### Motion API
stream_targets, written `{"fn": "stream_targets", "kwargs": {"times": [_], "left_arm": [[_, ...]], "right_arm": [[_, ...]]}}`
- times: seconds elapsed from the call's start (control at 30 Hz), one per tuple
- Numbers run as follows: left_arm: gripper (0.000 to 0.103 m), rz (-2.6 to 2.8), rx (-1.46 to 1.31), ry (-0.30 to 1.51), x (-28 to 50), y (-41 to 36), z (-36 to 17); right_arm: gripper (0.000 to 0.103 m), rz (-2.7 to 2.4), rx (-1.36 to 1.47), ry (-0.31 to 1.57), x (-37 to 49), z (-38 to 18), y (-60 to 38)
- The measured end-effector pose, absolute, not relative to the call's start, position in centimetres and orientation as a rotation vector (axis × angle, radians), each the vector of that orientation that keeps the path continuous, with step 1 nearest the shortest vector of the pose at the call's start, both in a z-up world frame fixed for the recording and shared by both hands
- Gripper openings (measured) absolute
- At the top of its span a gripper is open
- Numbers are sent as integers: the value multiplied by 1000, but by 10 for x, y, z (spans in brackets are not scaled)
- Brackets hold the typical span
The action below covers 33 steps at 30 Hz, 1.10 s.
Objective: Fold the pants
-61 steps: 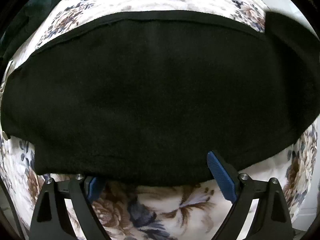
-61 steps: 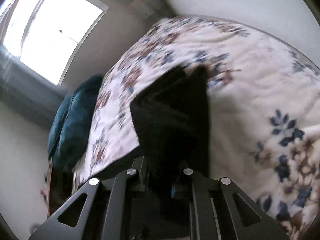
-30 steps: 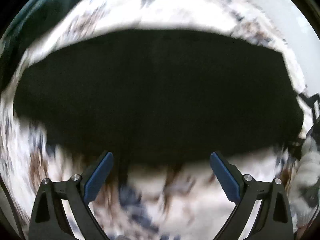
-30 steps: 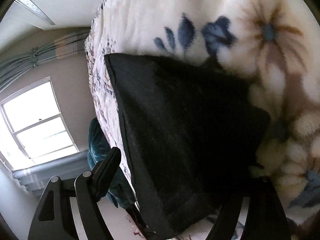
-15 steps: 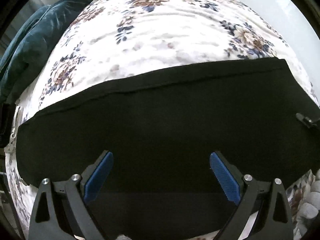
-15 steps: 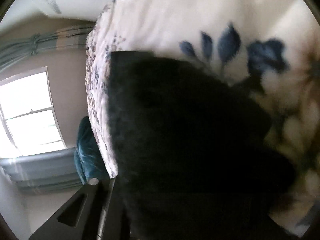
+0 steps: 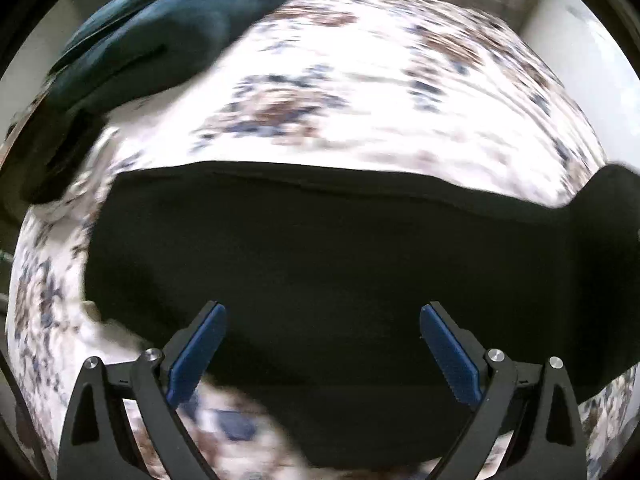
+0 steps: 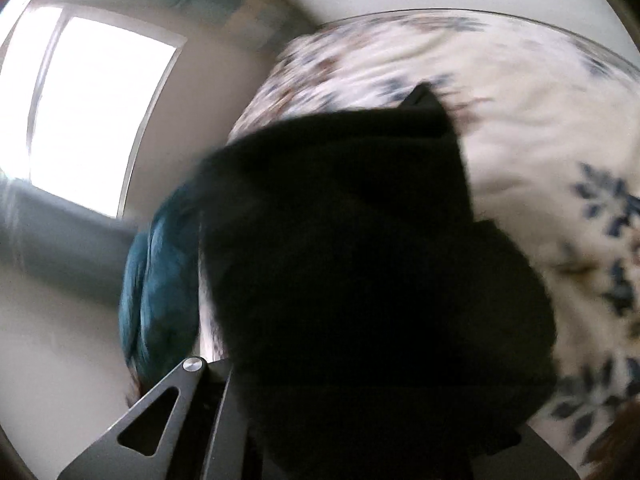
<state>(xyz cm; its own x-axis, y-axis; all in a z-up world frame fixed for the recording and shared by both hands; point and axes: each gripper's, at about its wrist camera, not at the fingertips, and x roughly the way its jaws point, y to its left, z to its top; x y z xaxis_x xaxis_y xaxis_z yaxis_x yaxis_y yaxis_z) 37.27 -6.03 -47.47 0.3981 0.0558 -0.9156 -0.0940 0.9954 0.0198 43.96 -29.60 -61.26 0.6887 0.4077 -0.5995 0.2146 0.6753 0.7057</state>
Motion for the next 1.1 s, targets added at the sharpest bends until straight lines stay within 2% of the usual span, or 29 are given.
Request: {"fn": "stream_targets", "kwargs": {"times": [0.13, 0.27, 0.33, 0.47, 0.53, 0.57, 0.6, 0.77, 0.87, 0.93, 0.97, 1.0, 1.1], "left_arm": [[99, 190, -41, 1133, 364, 4, -466], [99, 283, -53, 1156, 354, 63, -477], [99, 294, -77, 1186, 351, 82, -486], [99, 312, -34, 1180, 349, 96, -490], [99, 302, -13, 1173, 350, 102, -487], [99, 299, -16, 1171, 352, 106, -485], [99, 293, -23, 1164, 353, 111, -481], [99, 254, 15, 1152, 356, 112, -473], [99, 226, 139, 1211, 359, 90, -489], [99, 200, 265, 1267, 361, 70, -509], [99, 197, 352, 1296, 360, 59, -523], [99, 189, 421, 1316, 358, 50, -535], [99, 161, 451, 1319, 349, 44, -545]], "right_arm": [[12, 252, 438, 975, 458, -610, -155], [12, 328, 18, 1183, 445, -675, -21], [13, 280, -213, 1194, 426, -704, 21], [22, 137, -531, 1168, 401, -711, 72], [30, 170, -568, 1186, 391, -703, 86], [37, 192, -568, 1194, 385, -697, 90], [53, 241, -542, 1217, 379, -686, 91], [72, 407, -204, 1339, 348, -633, 46], [72, 338, 179, 1374, 343, -609, -7], [72, 264, 233, 1350, 349, -605, -25], [72, 249, 187, 1334, 361, -605, -21], [71, 236, 23, 1290, 363, -605, -6], [70, 269, -380, 1167, 358, -616, 41]]}}
